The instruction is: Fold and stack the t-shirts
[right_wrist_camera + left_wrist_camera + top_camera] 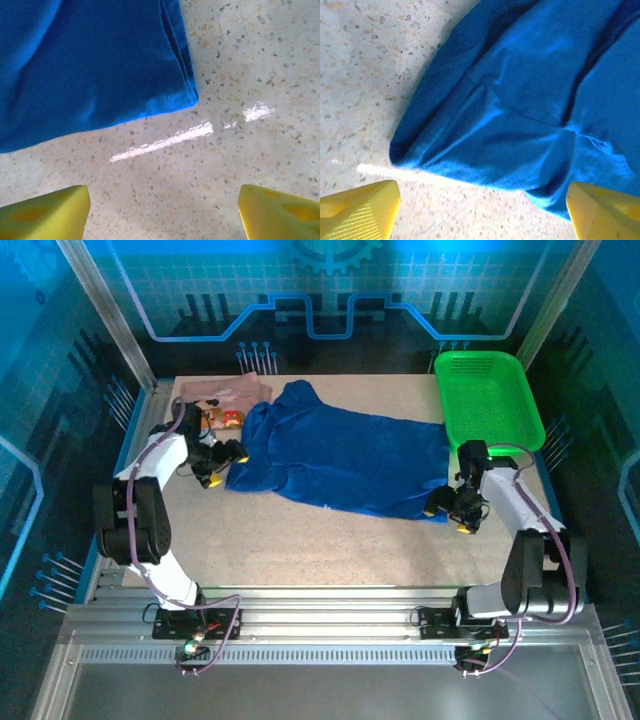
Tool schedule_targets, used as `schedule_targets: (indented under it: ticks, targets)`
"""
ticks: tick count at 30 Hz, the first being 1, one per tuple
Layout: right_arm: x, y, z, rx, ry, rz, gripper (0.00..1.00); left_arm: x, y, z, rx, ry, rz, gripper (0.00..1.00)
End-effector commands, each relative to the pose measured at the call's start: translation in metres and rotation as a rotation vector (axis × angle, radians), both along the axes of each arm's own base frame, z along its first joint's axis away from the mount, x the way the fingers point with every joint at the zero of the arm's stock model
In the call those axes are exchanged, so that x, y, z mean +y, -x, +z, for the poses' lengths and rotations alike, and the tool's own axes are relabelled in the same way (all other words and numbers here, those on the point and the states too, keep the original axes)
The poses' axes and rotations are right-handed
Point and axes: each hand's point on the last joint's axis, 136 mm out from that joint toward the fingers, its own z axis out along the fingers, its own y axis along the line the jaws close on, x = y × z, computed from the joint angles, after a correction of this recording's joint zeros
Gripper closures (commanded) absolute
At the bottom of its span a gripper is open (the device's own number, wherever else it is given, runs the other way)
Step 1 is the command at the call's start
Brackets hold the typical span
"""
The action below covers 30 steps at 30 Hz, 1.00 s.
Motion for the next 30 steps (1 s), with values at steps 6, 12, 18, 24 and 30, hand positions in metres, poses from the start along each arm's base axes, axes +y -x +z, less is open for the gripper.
schedule_targets:
  ticks: [6, 12, 18, 24, 30]
  targets:
    - [-0.007, -0.026, -0.034, -0.008, 0.000, -0.096, 0.23, -0.001, -0.018, -0.045, 0.030, 0.022, 0.011, 0.25]
    - [-0.010, -0.039, -0.054, 0.019, 0.017, -0.122, 0.34, 0.004, -0.012, -0.070, 0.077, -0.010, 0.017, 0.45]
    - [-0.024, -0.040, -0.057, 0.072, 0.109, -0.116, 0.84, 0.022, 0.001, -0.078, 0.142, -0.114, 0.026, 0.90]
    - [-0.039, -0.023, -0.044, 0.095, 0.199, -0.080, 0.96, 0.033, 0.025, -0.070, 0.171, -0.179, 0.012, 0.96]
    - [-0.045, 0.004, -0.032, 0.119, 0.240, -0.083, 0.95, 0.030, 0.071, -0.061, 0.217, -0.184, 0.024, 0.96]
